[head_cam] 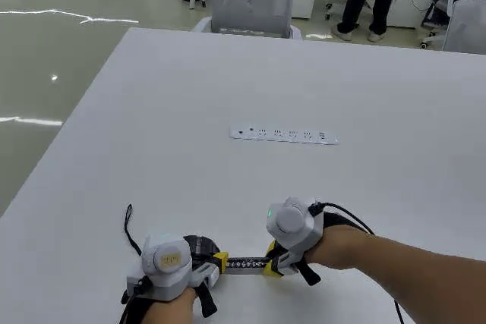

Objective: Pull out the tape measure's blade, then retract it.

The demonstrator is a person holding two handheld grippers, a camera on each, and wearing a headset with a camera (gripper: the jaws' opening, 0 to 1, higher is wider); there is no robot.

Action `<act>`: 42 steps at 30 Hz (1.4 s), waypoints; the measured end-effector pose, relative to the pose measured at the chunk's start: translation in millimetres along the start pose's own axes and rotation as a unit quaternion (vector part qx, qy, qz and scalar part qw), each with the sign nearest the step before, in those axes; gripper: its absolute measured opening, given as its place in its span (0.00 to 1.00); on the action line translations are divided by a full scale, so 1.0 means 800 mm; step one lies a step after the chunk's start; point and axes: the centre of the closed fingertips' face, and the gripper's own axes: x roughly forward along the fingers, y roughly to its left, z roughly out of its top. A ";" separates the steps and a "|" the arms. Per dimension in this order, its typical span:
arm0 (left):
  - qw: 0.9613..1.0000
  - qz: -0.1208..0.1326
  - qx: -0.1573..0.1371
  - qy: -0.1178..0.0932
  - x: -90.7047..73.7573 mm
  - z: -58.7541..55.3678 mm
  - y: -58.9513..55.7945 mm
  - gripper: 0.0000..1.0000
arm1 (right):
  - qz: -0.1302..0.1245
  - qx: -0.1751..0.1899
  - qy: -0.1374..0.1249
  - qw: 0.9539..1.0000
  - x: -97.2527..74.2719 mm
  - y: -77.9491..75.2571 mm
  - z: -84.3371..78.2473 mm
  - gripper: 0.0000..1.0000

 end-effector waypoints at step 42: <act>1.000 -0.002 -0.002 -0.001 0.001 -0.001 -0.001 0.62 | 0.002 -0.009 -0.007 1.000 0.012 0.003 0.022 0.14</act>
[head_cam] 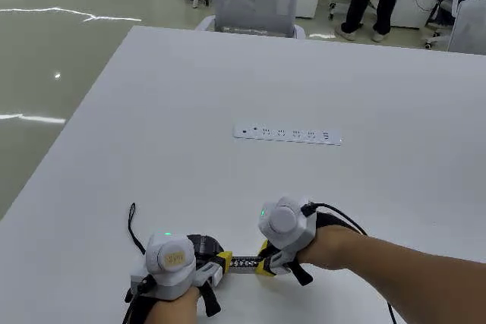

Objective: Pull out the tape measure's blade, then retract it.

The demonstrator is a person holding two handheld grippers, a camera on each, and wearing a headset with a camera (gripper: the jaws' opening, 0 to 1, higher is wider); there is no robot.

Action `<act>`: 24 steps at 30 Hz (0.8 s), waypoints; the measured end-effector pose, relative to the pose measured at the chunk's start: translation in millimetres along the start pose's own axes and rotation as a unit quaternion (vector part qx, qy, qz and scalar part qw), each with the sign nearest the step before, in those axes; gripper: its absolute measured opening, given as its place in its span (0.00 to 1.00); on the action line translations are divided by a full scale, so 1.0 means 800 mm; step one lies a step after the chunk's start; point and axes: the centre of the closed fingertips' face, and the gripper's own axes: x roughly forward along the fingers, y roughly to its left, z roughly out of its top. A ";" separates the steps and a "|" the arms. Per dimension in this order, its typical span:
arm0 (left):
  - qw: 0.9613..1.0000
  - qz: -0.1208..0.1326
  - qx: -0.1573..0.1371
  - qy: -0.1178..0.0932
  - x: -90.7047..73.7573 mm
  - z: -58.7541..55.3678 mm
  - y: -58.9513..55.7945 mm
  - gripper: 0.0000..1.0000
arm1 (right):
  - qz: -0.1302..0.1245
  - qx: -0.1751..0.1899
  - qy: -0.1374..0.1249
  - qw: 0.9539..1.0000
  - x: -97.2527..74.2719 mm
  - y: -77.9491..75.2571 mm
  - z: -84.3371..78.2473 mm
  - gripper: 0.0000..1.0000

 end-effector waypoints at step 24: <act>1.000 -0.004 -0.006 0.001 0.000 0.000 0.000 0.62 | 0.001 -0.004 -0.005 1.000 0.009 0.001 0.013 0.13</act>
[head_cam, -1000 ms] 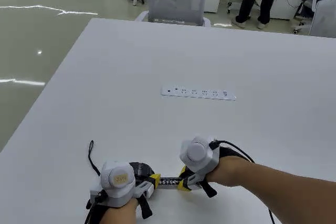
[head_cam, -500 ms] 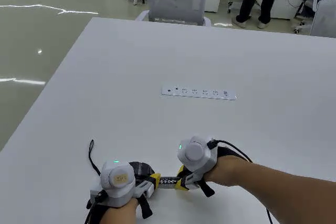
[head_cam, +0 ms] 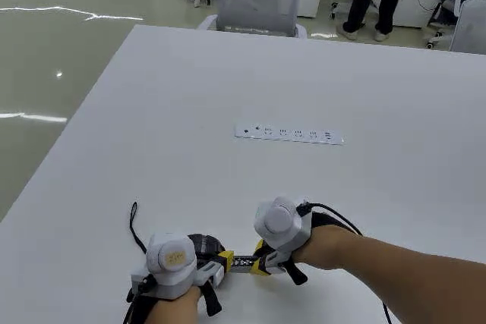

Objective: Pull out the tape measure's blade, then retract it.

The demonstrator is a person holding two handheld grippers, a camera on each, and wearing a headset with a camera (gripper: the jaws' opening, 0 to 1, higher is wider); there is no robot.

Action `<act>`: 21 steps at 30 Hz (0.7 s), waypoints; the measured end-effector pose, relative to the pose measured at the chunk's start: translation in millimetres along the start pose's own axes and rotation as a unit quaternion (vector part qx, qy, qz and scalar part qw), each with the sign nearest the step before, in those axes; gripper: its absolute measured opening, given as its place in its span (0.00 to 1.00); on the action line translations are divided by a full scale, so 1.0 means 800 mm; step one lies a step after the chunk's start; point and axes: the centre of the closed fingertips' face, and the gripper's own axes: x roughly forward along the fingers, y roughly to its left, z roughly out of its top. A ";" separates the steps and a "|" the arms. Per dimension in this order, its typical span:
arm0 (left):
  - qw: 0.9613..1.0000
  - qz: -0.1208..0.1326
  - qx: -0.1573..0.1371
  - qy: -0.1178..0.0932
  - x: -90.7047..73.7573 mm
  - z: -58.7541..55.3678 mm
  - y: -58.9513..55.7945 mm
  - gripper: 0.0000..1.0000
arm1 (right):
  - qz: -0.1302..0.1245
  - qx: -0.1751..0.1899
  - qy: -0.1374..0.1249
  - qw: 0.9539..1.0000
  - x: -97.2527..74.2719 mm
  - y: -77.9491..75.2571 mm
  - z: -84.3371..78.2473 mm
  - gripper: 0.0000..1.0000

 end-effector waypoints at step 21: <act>1.000 -0.003 -0.004 0.000 0.002 0.000 0.001 0.63 | 0.003 -0.003 -0.007 1.000 0.006 0.003 0.012 0.13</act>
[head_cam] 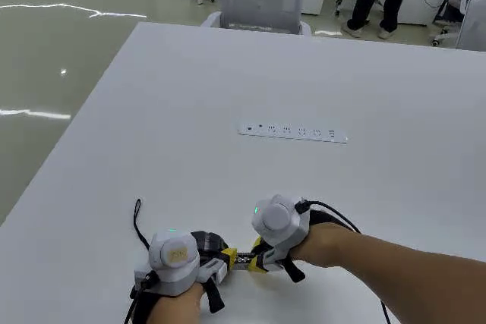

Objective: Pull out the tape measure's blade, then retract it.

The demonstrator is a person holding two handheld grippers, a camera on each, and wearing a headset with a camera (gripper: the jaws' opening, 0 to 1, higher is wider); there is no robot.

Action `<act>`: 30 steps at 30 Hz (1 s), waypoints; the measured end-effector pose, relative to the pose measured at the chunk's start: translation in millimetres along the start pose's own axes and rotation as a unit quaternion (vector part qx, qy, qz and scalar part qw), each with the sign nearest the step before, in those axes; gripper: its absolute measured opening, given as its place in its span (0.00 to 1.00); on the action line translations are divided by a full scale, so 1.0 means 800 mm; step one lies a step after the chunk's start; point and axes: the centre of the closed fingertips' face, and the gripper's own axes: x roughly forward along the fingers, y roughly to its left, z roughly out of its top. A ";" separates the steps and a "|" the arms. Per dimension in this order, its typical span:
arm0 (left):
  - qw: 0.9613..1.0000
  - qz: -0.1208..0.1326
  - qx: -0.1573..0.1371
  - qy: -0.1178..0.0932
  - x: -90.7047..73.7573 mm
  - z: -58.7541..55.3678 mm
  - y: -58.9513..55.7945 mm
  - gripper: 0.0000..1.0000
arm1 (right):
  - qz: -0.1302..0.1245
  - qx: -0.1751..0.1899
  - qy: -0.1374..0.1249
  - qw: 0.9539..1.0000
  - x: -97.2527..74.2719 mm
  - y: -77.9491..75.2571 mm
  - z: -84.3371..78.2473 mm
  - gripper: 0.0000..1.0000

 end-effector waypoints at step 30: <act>1.000 -0.006 -0.008 -0.001 -0.002 0.001 -0.001 0.63 | 0.001 -0.004 -0.016 1.000 0.010 0.003 0.017 0.14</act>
